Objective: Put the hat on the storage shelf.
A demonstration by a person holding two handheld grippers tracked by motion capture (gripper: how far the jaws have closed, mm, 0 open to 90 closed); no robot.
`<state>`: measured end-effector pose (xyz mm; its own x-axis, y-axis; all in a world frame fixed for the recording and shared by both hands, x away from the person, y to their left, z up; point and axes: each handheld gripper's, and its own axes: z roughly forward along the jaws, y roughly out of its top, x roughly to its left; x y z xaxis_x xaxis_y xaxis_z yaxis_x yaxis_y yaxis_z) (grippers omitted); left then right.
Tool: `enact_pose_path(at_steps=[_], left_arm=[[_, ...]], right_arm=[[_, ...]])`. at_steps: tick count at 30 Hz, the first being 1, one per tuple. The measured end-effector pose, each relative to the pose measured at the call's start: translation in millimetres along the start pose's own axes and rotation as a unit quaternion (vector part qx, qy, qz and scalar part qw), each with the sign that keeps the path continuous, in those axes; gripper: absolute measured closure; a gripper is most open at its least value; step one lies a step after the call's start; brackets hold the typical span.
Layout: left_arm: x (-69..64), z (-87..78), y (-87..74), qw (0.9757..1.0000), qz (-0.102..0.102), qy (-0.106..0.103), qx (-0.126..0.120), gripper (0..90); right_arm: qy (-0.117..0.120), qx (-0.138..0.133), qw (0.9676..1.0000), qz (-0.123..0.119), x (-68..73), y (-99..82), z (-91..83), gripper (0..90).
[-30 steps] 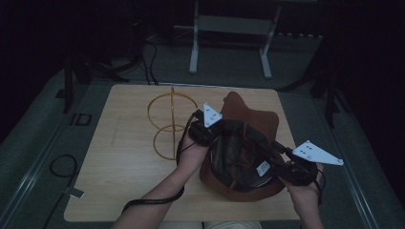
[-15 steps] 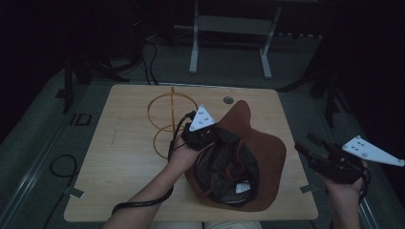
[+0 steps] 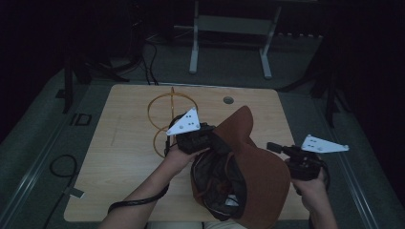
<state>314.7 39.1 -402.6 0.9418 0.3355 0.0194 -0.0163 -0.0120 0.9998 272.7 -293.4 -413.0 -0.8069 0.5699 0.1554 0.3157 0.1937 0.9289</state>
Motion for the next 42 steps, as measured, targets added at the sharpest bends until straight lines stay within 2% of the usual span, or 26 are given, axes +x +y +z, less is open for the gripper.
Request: enact_pose_path(at_steps=[3,7,8,11,16,21,23,26,29,31,32,34,35,36,38,39,42], left_arm=[[-4.2,0.7,1.8,0.9998,0.004,-0.009,-0.018,87.2],[-13.4,5.6,4.0,0.9996,0.023,-0.015,-0.009,87.2],[-15.9,7.3,4.6,0.9995,0.03,-0.009,-0.004,87.2],[-19.5,10.5,5.0,0.9991,0.042,-0.002,0.002,87.2],[-20.4,12.3,4.1,0.999,0.041,0.016,0.0,87.2],[-27.6,17.1,1.8,0.9975,0.058,0.04,0.002,87.1],[-29.2,18.9,1.8,0.9975,0.052,0.047,0.0,87.1],[-31.1,20.3,1.1,0.9969,0.053,0.058,0.0,87.0],[-32.3,21.2,0.5,0.997,0.05,0.059,0.003,86.9],[-33.7,21.8,0.7,0.9968,0.053,0.06,0.007,87.0],[-34.7,22.7,0.6,0.9966,0.056,0.059,0.009,86.9],[-34.7,22.9,0.5,0.9966,0.055,0.06,0.009,86.9],[-34.8,23.2,-0.1,0.9967,0.054,0.06,0.008,86.9],[-33.8,22.6,-0.8,0.9969,0.054,0.056,0.008,86.8],[-33.2,21.6,-0.7,0.9971,0.054,0.053,0.008,86.8],[-32.8,20.8,-0.6,0.9974,0.053,0.048,0.008,86.4],[-33.8,18.8,1.1,0.9973,0.061,0.041,0.01,84.9]], right_arm=[[0.054,0.001,0.9985,-0.007,10.9,2.6,16.9,44.2],[0.106,-0.006,0.9943,-0.017,25.1,11.5,32.2,41.7],[0.12,-0.009,0.9926,-0.018,27.5,13.6,35.0,40.7],[0.136,-0.012,0.9902,-0.03,35.2,19.1,42.2,39.7],[0.137,-0.014,0.9904,-0.014,38.3,24.3,51.3,38.7],[0.141,-0.024,0.9897,0.001,37.6,25.0,60.2,36.5],[0.139,-0.03,0.9898,0.007,36.7,25.2,62.4,36.5],[0.13,-0.033,0.991,0.01,36.9,25.5,64.7,38.1],[0.119,-0.031,0.9923,0.013,35.6,25.8,64.8,49.4],[0.103,-0.028,0.9942,0.015,32.0,25.5,63.7,65.5],[0.103,-0.028,0.9942,0.017,30.4,25.3,63.5,70.2],[0.1,-0.028,0.9943,0.021,28.9,24.3,63.3,76.1],[0.1,-0.028,0.9943,0.021,28.9,24.3,63.3,76.1],[0.094,-0.026,0.9951,0.019,29.1,23.6,63.7,85.0],[0.093,-0.024,0.9952,0.018,29.1,23.4,63.7,87.2],[0.097,-0.02,0.995,0.01,29.6,23.5,62.9,88.1],[0.102,-0.015,0.9946,0.006,31.5,24.2,60.2,88.5]])
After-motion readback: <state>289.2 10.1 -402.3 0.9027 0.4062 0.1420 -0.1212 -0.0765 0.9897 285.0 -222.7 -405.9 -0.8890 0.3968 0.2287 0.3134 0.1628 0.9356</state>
